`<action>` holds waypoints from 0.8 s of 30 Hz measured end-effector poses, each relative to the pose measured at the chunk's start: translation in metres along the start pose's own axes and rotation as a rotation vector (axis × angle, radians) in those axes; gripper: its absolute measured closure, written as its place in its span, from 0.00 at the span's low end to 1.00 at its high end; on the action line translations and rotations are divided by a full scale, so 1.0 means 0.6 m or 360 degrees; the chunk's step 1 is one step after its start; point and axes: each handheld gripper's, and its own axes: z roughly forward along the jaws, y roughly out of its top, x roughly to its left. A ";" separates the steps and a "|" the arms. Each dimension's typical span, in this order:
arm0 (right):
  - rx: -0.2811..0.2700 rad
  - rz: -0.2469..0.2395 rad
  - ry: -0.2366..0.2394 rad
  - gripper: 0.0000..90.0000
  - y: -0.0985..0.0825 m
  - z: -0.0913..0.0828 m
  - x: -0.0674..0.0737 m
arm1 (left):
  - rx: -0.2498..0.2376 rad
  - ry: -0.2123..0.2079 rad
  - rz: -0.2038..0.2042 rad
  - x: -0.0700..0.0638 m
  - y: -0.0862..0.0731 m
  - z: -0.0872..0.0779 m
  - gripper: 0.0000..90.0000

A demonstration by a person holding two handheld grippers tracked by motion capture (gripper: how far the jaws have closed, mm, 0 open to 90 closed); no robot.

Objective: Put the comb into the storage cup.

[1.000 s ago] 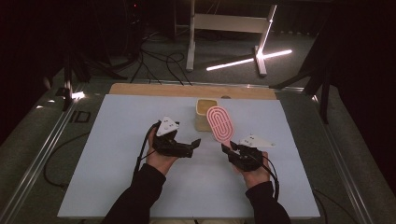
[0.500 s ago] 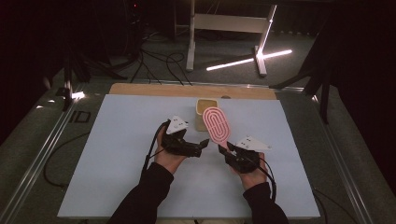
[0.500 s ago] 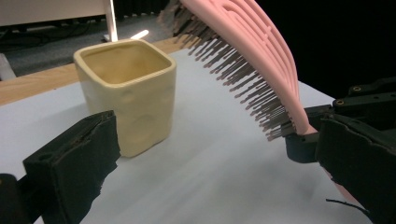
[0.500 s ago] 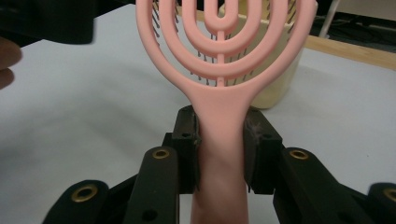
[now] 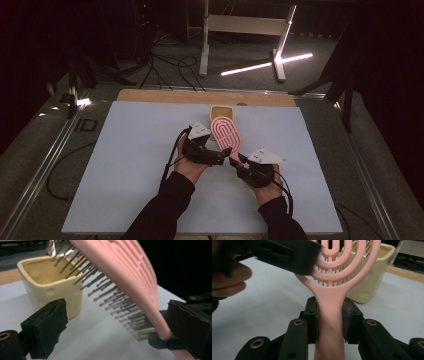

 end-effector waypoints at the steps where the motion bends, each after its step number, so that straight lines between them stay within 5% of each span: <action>1: -0.0001 -0.0010 0.0003 0.78 0.000 0.001 0.001 | 0.0001 -0.0016 -0.0015 0.001 0.000 0.002 0.07; 16: 0.0000 -0.0053 0.0021 0.78 -0.004 0.008 0.013 | 0.0001 -0.0157 -0.0162 -0.003 0.009 0.015 0.47; 24: 0.0008 -0.0046 0.0029 0.78 -0.005 0.009 0.011 | -0.0037 -0.0231 -0.0185 -0.004 0.010 0.010 0.56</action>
